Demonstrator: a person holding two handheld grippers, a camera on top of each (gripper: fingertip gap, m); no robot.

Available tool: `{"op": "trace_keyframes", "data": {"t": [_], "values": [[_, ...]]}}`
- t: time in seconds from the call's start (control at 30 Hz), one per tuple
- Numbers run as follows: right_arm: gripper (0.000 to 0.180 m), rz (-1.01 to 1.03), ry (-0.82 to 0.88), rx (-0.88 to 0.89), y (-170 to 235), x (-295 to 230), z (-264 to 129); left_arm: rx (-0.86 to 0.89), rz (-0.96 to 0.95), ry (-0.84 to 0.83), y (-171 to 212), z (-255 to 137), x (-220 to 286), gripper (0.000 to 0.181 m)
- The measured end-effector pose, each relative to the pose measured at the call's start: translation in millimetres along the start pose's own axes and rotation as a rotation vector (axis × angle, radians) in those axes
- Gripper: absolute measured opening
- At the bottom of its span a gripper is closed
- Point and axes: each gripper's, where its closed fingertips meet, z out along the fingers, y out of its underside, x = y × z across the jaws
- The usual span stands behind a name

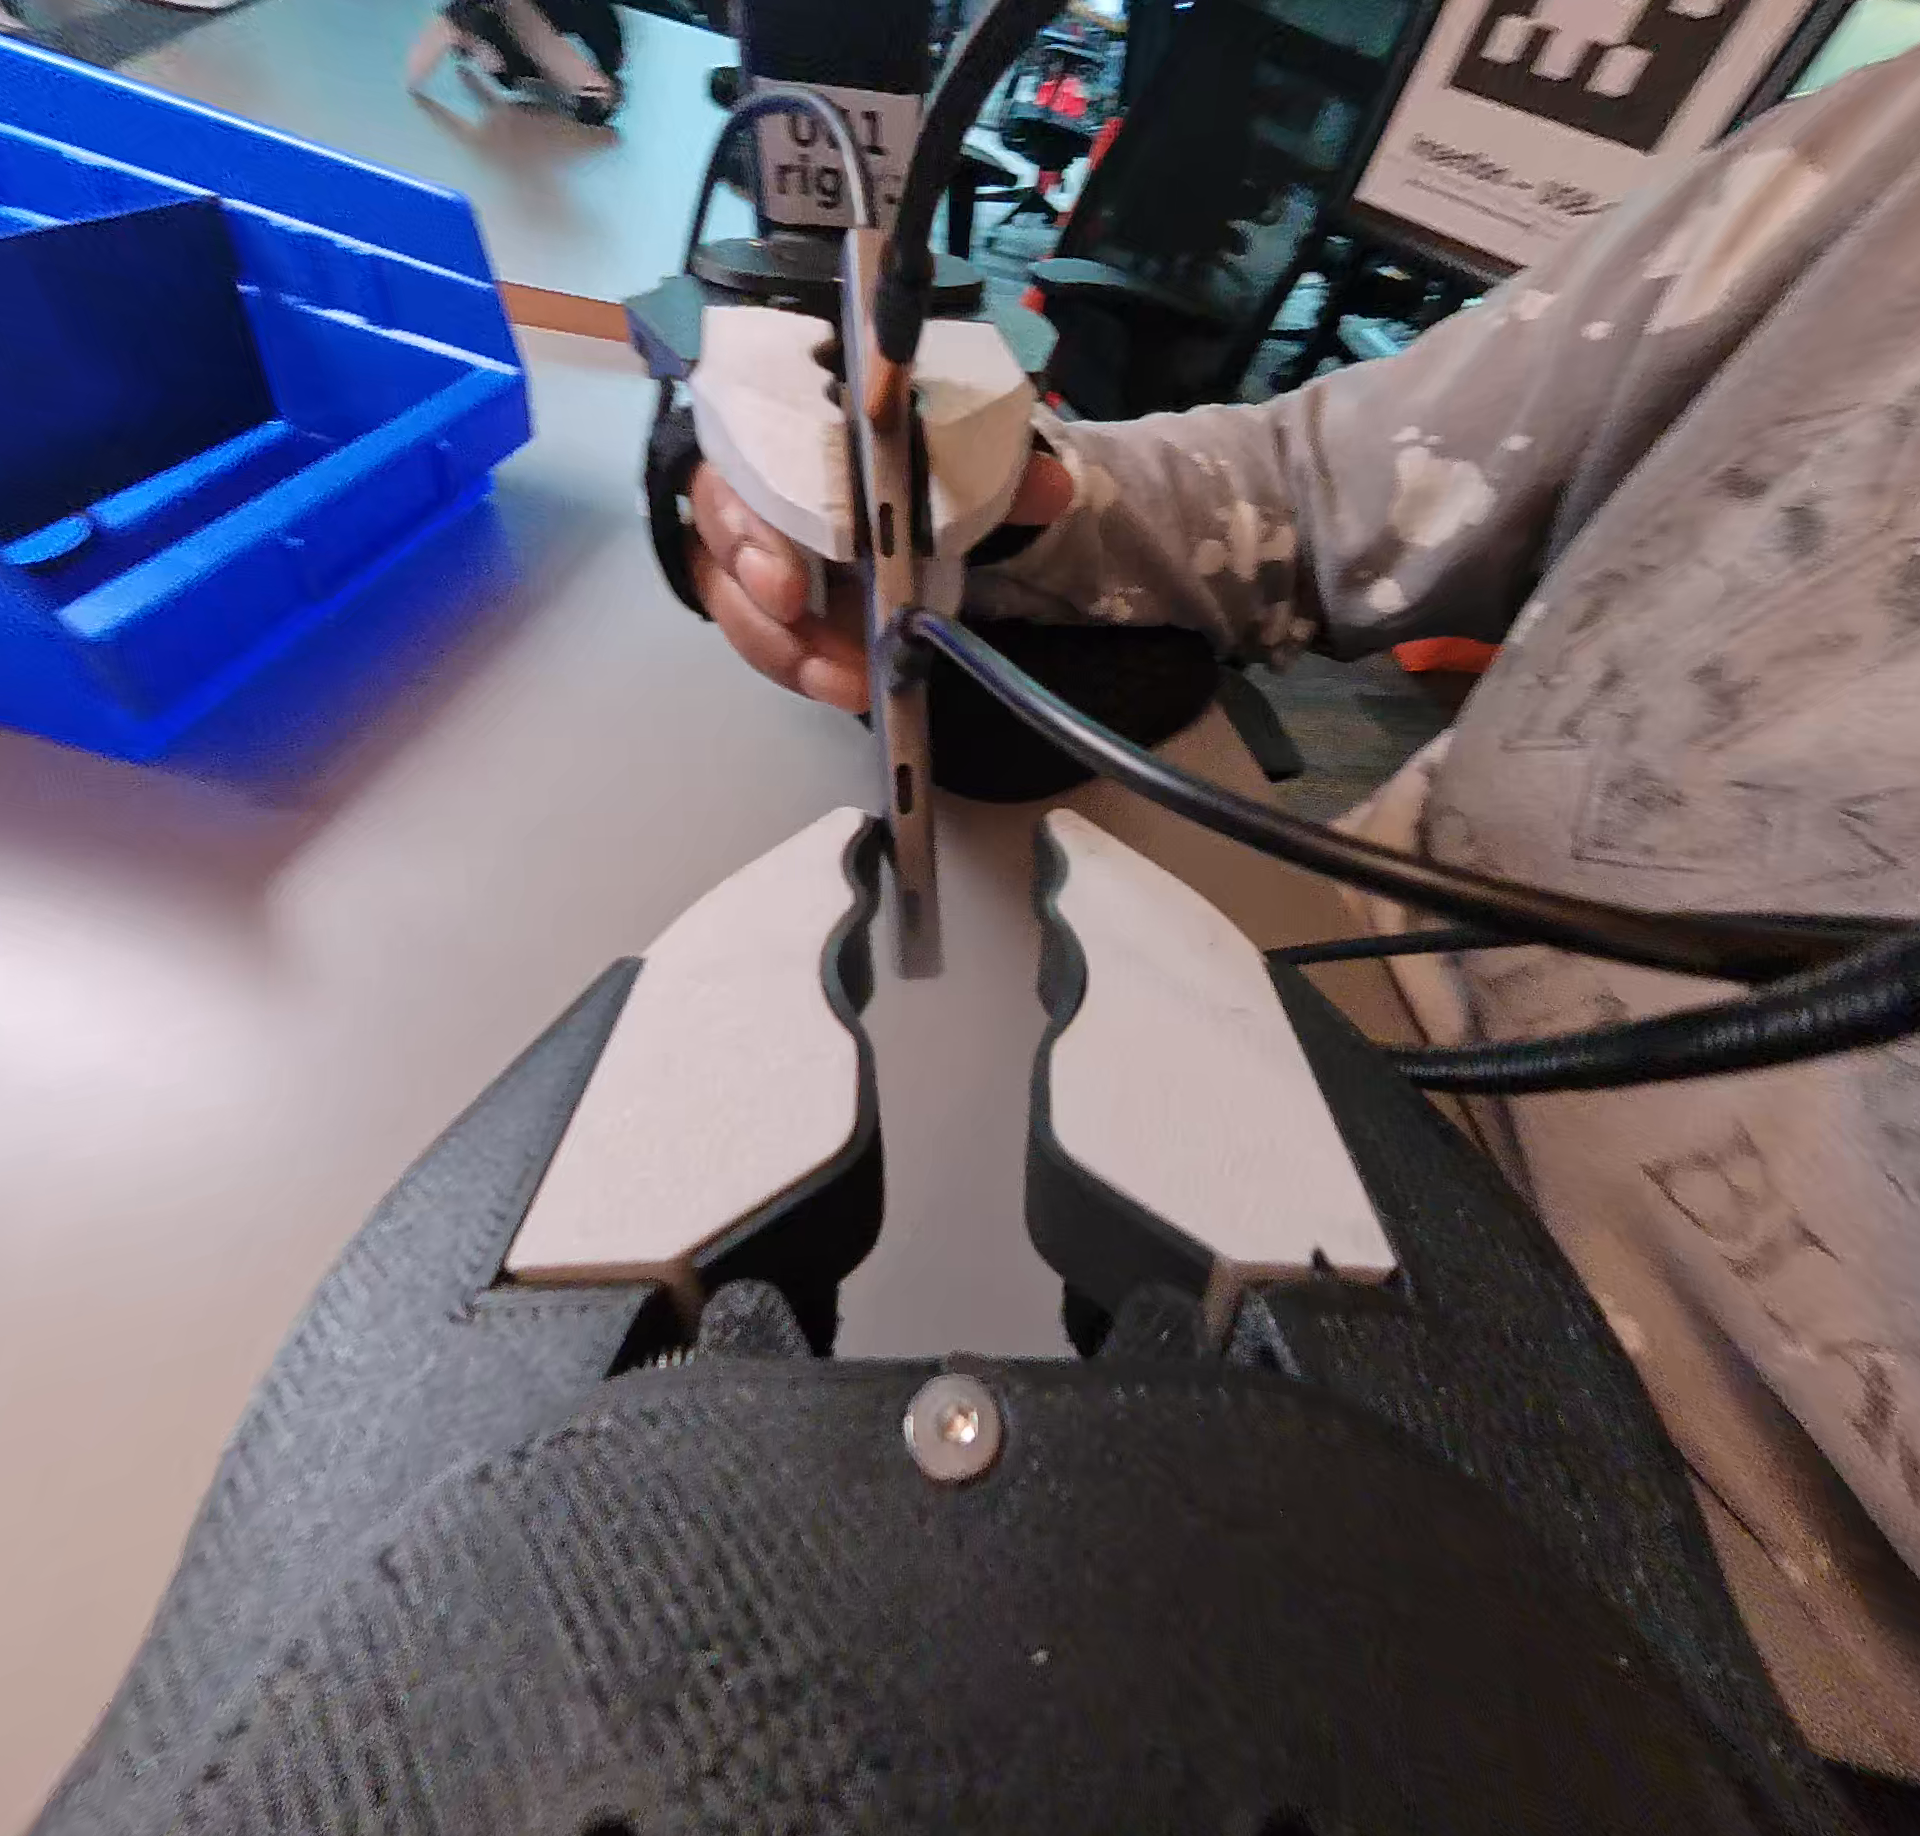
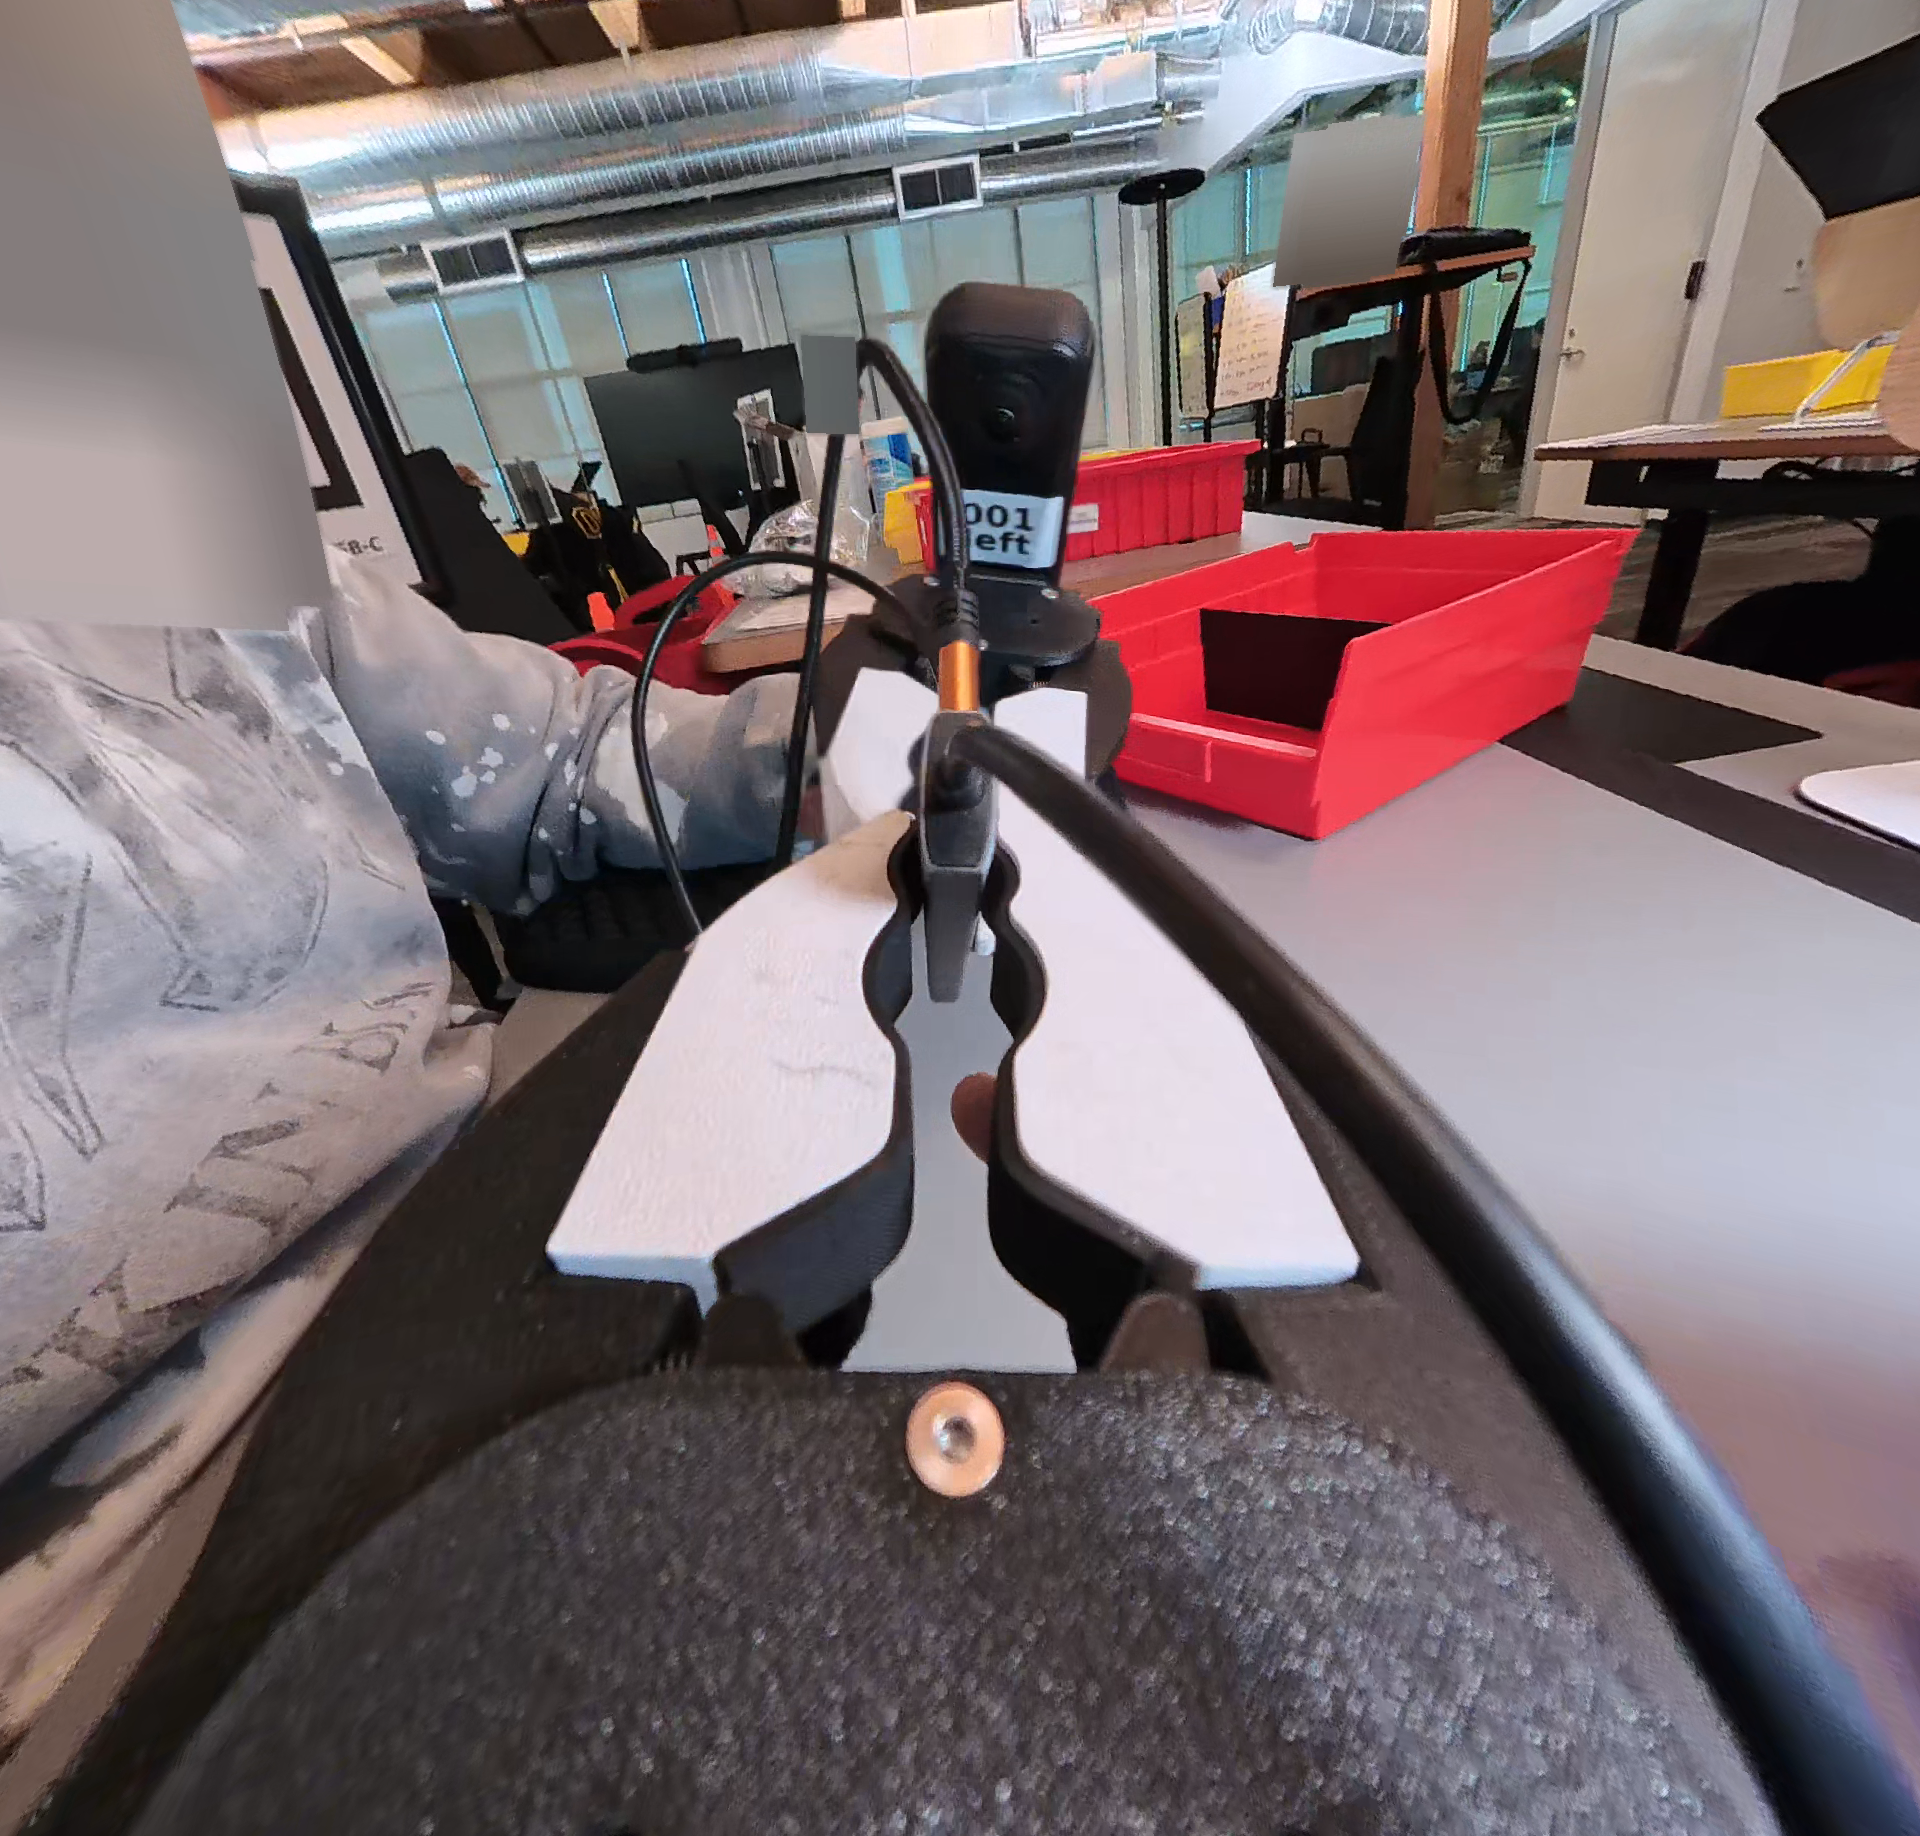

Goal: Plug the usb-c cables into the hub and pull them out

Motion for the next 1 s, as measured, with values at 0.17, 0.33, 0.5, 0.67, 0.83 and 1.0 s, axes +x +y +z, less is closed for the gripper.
{"op": "trace_keyframes", "data": {"t": [0.17, 0.33, 0.5, 0.67, 0.83, 1.0], "values": [[0.011, 0.093, 0.103, -0.02, 2.6, 14.7, 7.1, -0.05, -0.017, -0.151, 7.7, 3.1, -16.9, 0.01], [0.029, 0.344, 0.178, -0.116, 12.3, 24.8, -2.5, 0.021, -0.054, -0.27, 3.8, -25.0, -40.9, 0.01], [0.026, 0.16, 0.231, -0.261, 8.0, 1.8, -26.1, 0.08, -0.044, -0.319, 2.8, -54.0, -53.4, 0.01], [0.04, -0.28, 0.539, -0.419, -50.1, 23.6, -58.5, 0.098, 0.031, -0.29, -1.0, -53.0, -45.3, 0.01], [0.052, -0.456, 0.405, -0.697, -41.8, 22.7, -35.5, 0.102, 0.117, -0.262, -10.5, -40.3, -27.9, 0.01], [0.014, -0.493, 0.173, -0.798, -11.0, 5.9, -7.0, 0.108, 0.168, -0.245, -13.4, -35.5, -14.3, 0.01]]}}
